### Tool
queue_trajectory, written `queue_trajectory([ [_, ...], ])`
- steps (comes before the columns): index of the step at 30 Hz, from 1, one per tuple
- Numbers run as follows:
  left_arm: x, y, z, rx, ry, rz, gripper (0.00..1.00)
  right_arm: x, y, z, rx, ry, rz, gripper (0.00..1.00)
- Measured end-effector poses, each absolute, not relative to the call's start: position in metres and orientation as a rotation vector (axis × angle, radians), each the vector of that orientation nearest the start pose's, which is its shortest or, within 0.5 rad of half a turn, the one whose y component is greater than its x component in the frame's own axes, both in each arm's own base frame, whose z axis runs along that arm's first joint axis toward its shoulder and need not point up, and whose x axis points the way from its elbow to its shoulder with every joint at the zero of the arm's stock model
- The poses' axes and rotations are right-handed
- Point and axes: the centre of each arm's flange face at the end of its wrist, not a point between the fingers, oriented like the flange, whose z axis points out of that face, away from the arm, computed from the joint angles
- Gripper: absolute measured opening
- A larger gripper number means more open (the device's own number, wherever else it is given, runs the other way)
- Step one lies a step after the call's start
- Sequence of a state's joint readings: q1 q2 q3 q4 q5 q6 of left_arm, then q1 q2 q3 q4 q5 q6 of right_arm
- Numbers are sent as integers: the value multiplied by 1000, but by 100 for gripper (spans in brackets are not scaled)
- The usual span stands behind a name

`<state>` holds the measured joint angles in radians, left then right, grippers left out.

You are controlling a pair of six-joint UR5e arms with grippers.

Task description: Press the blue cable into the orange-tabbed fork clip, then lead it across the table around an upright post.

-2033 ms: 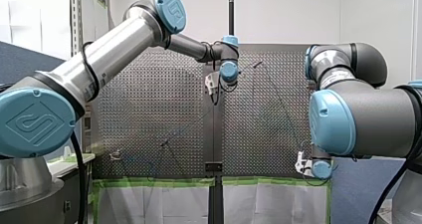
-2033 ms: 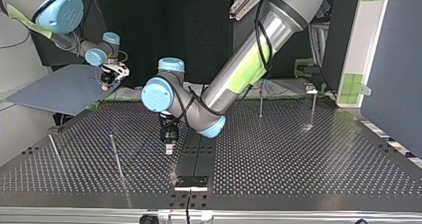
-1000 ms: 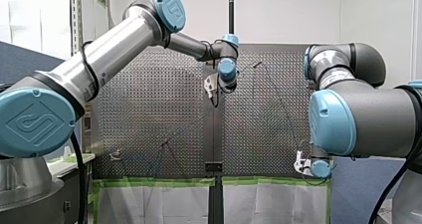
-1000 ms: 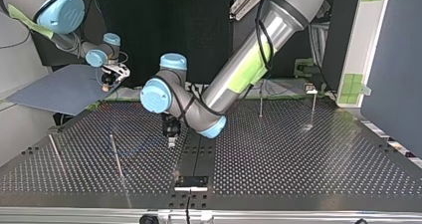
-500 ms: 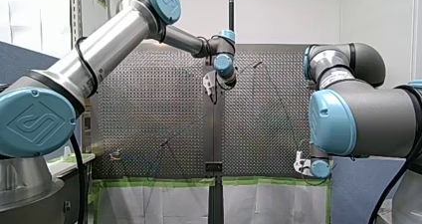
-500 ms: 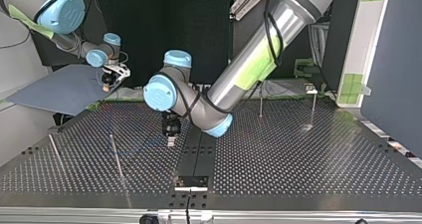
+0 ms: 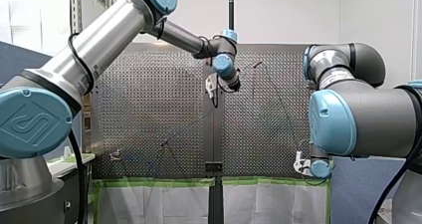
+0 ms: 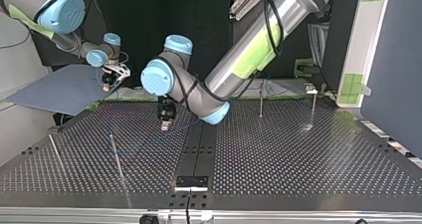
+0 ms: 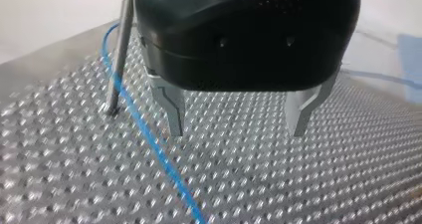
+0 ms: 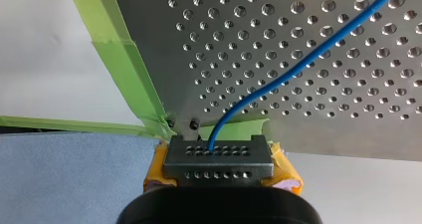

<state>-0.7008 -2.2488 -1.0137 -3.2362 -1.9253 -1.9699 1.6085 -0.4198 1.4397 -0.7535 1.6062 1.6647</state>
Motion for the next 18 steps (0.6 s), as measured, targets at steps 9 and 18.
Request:
queue_trajectory([
  [9, 468, -536, 361, 23, 1773, -444, 99, 155, -658, -121, 1355, -1472, 1126, 0],
  [18, 436, -533, 410, 131, 1757, -448, 99, 154, -658, -121, 1354, -1475, 1126, 0],
])
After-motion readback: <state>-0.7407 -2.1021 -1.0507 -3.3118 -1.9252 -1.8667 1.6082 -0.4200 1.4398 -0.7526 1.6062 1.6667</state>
